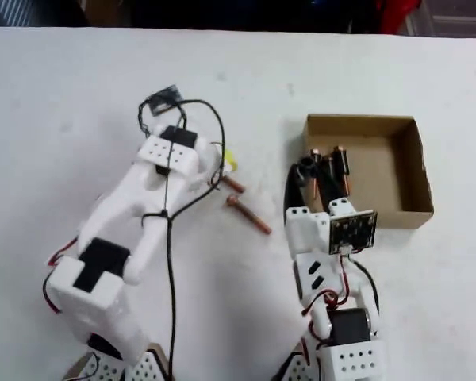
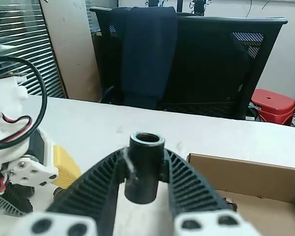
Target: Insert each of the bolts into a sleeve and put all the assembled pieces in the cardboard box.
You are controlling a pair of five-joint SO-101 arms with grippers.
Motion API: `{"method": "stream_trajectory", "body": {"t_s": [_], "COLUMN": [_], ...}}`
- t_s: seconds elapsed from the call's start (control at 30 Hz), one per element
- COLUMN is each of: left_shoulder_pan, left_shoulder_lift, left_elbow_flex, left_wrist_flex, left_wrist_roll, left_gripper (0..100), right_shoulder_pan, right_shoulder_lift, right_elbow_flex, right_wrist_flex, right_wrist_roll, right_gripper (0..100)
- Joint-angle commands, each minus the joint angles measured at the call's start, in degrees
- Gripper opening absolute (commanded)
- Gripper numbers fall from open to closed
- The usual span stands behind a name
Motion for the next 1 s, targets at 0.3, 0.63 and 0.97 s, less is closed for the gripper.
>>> {"method": "stream_trajectory", "body": {"t_s": [0.3, 0.63, 0.97], "left_shoulder_pan": [-2.3, -0.3, -0.9], "left_shoulder_lift": [1.9, 2.1, 8.7], "left_elbow_flex": [-2.2, -2.2, -2.8], "left_wrist_flex": [-4.3, -5.3, -10.2], "left_wrist_roll": [16.7, 17.1, 17.1], "left_gripper": [32, 32, 32], "right_shoulder_pan": [0.7, 0.7, 0.7], "right_shoulder_lift": [-0.4, -0.4, -0.4], "right_elbow_flex": [0.4, 0.4, 0.4], "right_wrist_flex": [0.0, 0.8, 0.8], "right_wrist_roll": [0.0, 0.0, 0.0], "right_gripper": [1.7, 1.7, 1.7]}}
